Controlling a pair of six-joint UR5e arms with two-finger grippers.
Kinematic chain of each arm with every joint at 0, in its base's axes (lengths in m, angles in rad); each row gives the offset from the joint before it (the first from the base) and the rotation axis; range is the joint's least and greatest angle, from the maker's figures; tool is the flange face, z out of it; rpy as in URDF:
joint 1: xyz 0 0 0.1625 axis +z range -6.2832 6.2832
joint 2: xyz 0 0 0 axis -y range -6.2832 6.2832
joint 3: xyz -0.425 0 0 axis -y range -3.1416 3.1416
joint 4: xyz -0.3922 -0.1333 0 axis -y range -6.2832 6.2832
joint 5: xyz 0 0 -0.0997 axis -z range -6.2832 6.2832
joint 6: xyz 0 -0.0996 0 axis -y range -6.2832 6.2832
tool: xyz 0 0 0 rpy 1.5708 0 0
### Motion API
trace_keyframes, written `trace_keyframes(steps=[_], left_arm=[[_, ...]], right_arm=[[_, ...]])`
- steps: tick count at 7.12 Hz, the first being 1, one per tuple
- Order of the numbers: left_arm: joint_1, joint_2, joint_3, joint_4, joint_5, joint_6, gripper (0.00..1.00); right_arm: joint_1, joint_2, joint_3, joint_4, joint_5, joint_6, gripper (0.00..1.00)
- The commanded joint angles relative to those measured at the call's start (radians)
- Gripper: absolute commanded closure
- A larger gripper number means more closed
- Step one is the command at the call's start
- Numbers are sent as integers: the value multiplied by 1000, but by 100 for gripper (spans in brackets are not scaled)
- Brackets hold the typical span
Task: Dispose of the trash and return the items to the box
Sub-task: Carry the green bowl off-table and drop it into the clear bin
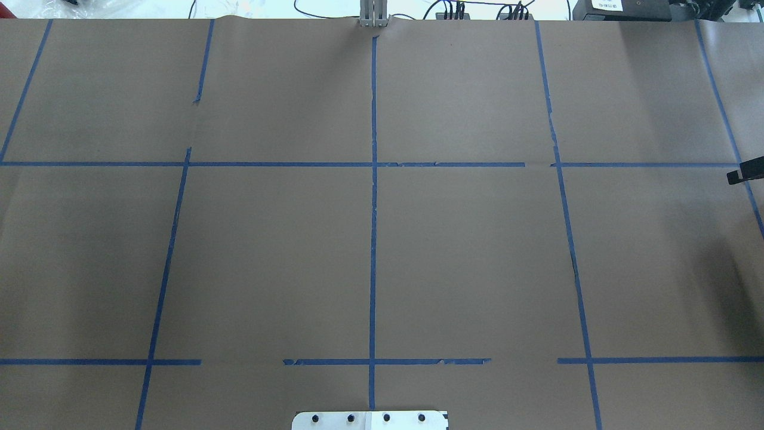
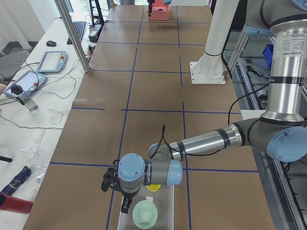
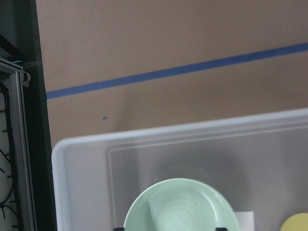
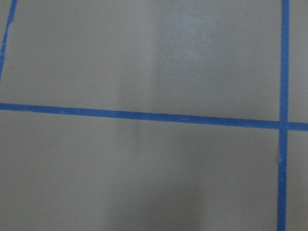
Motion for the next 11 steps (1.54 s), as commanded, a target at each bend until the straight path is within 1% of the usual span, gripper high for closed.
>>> trace_keyframes(steps=[1,2,3,4,5,6,7,8,9,10,11], left_arm=[[13,51,-343,84,-26,-123,0],[106,50,-399,79,-62,-227,0],[166,47,-425,73,-64,-306,0],[235,48,-427,73,-70,-325,0],[361,50,-424,55,-70,-423,0],[386,60,-428,44,-75,-424,0],[386,77,-424,33,-119,-420,0],[386,83,-433,-17,-136,-418,0],[385,138,-432,-36,-200,-418,0],[385,152,-441,-82,-245,-424,0],[382,172,-416,-138,-250,-426,0]], right_arm=[[69,-17,22,-31,-82,-12,0],[111,-11,46,-125,-3,-48,0],[160,24,63,-243,56,-129,0],[165,32,85,-328,57,-224,0],[174,44,112,-427,49,-309,0],[171,66,116,-452,43,-343,0],[165,55,114,-451,20,-345,0],[165,5,151,-442,23,-343,0],[165,-2,149,-439,21,-329,0],[163,-12,143,-439,18,-337,0],[162,-3,134,-442,21,-334,0]])
